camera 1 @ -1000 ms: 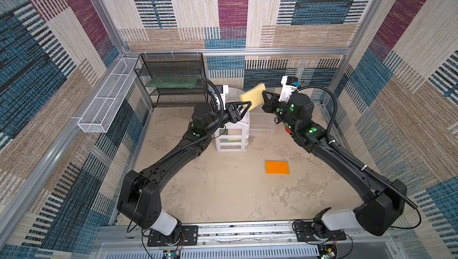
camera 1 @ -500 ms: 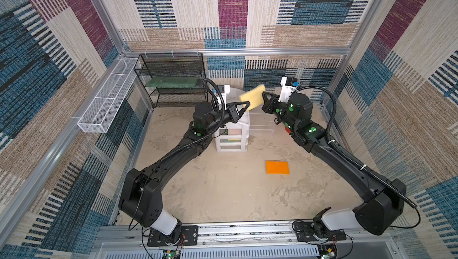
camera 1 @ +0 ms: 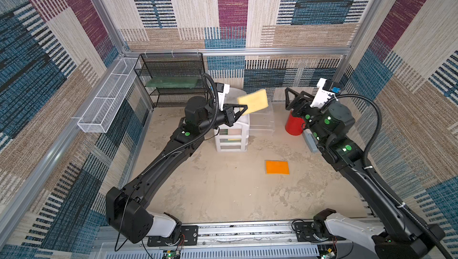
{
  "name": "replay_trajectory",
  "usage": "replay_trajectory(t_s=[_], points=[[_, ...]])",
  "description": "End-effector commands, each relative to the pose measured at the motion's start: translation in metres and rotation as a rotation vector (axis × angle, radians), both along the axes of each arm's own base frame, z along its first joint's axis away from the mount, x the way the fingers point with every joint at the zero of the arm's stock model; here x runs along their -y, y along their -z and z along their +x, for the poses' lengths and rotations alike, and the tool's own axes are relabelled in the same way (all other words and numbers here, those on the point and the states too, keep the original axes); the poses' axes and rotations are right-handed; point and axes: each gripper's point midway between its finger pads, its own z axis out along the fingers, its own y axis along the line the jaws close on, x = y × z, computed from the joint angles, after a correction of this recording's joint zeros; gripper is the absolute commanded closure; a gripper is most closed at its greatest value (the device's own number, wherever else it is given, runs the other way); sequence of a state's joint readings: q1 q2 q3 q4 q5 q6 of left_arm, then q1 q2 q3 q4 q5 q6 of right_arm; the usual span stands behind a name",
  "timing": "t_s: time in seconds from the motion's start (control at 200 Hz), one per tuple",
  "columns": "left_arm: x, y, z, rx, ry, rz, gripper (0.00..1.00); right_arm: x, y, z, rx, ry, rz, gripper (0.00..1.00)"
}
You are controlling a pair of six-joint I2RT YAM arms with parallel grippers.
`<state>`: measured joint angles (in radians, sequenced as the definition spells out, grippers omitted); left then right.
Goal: Take the sponge out of the drawer
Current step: Place the sponge at the center of the board.
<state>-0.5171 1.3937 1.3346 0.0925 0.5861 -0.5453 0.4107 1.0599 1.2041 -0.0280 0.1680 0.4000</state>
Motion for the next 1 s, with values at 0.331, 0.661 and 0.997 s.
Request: replay_trajectory(t_s=[0.331, 0.661, 0.997], points=[[-0.029, 0.116, -0.067, -0.423, 0.034, 0.149, 1.00, 0.051, 0.033, -0.013, -0.004, 0.097, -0.035, 0.12], [-0.022, 0.204, -0.096, -0.610, 0.023, 0.285, 1.00, 0.058, 0.054, -0.008, -0.051, 0.097, -0.027, 0.11], [0.007, 0.277, -0.088, -0.715, 0.072, 0.395, 1.00, 0.056, 0.059, -0.007, -0.070, 0.085, -0.024, 0.11]])
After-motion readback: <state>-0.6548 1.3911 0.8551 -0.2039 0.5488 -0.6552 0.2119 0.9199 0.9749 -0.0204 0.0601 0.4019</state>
